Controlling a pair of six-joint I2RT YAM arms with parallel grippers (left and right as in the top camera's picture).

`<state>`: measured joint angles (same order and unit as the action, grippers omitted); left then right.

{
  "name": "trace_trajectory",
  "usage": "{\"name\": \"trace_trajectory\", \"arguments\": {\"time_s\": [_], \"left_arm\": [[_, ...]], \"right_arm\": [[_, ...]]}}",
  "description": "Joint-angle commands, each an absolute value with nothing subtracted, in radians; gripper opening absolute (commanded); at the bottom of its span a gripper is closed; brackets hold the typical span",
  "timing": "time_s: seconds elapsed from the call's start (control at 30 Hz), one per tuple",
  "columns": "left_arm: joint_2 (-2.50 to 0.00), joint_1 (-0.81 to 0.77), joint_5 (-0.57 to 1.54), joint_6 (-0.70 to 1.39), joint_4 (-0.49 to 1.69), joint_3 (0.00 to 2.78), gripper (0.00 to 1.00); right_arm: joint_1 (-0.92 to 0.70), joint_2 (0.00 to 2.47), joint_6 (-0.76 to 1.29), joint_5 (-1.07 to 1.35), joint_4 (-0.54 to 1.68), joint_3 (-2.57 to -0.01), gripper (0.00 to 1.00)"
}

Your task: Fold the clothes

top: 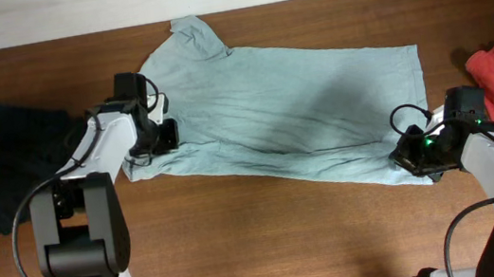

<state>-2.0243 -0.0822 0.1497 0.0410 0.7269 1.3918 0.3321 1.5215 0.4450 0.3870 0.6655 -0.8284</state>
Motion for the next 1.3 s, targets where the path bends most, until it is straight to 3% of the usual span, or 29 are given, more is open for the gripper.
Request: {"name": "trace_trajectory", "arguments": {"time_s": [0.0, 0.63, 0.87, 0.93, 1.1, 1.13, 1.17, 1.2, 1.27], "left_arm": [[-1.974, -0.084, 0.168, 0.028, 0.736, 1.447, 0.0], [-1.974, -0.162, 0.239, 0.032, 0.517, 1.454, 0.01], [-1.974, -0.163, 0.21, 0.032, 0.471, 1.454, 0.27], [-1.974, -0.163, 0.21, 0.033, 0.445, 1.454, 0.3], [-1.974, -0.163, 0.213, 0.052, 0.556, 1.465, 0.29], [-1.974, -0.162, 0.206, 0.051, 0.627, 1.465, 0.15], [-1.974, -0.163, 0.187, 0.051, 0.659, 1.465, 0.08], [-1.974, -0.163, 0.155, 0.051, 0.687, 1.463, 0.02], [-1.974, -0.163, 0.088, 0.051, 0.718, 1.457, 0.0]], "right_arm": [[0.328, 1.521, 0.441, 0.388, 0.665, -0.844, 0.19], [0.328, 1.521, 0.441, 0.388, 0.666, -0.844, 0.19], [0.328, 1.521, 0.441, 0.388, 0.666, -0.844, 0.19], [0.328, 1.521, 0.441, 0.389, 0.667, -0.844, 0.19], [0.328, 1.521, 0.437, 0.389, 0.683, -0.844, 0.19], [0.328, 1.521, 0.422, 0.388, 0.687, -0.844, 0.19], [0.328, 1.521, 0.422, 0.388, 0.691, -0.844, 0.19], [0.328, 1.521, 0.422, 0.388, 0.693, -0.844, 0.19], [0.328, 1.521, 0.422, 0.388, 0.69, -0.844, 0.19]]}}
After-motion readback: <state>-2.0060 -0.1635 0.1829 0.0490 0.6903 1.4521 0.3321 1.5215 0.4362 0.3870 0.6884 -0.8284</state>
